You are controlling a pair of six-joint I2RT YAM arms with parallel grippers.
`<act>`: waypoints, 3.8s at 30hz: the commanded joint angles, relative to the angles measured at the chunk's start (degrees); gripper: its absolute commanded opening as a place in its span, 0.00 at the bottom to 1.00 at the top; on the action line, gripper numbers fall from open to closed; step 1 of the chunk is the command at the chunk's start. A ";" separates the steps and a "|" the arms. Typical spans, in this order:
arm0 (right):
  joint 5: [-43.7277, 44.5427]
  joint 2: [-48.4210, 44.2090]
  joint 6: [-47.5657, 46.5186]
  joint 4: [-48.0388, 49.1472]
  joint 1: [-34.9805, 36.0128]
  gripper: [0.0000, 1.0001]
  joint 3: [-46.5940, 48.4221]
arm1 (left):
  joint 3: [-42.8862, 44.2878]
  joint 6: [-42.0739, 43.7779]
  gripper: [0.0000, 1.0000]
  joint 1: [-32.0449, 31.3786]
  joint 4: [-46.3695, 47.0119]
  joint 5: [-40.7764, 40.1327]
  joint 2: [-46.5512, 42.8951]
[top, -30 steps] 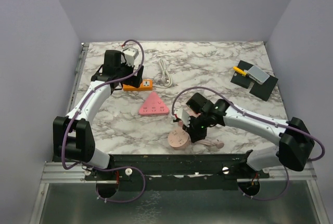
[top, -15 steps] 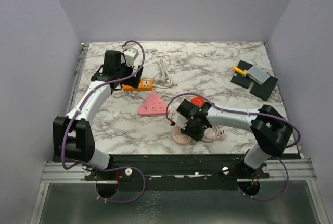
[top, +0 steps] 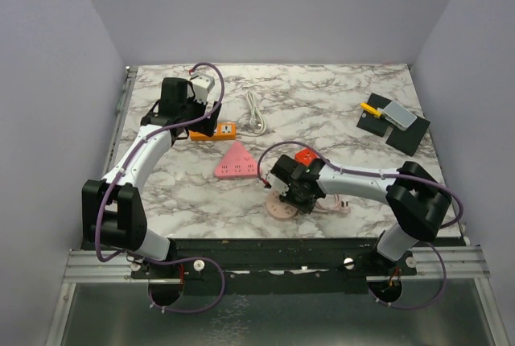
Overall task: Insert the plug
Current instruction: Place the socket at the center of the board, then pick up the socket from the center of the board.
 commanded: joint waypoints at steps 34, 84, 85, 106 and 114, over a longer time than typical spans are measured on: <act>-11.62 -18.13 -2.13 5.15 -12.56 1.00 7.68 | 0.00 11.25 0.99 -0.03 -1.53 -1.23 3.46; -7.47 -14.48 15.26 22.34 -8.88 1.00 4.79 | 15.72 54.46 0.71 3.91 -19.23 14.33 27.90; -7.55 -14.34 15.34 22.34 -8.85 1.00 4.83 | 15.78 54.70 0.68 3.94 -19.53 14.26 27.84; -9.95 9.74 16.01 30.23 -3.38 1.00 18.17 | -5.98 69.70 0.09 14.41 -26.91 7.16 7.52; -9.61 15.65 15.10 38.77 -3.87 1.00 17.29 | -11.67 76.32 0.08 15.39 -27.14 8.22 2.24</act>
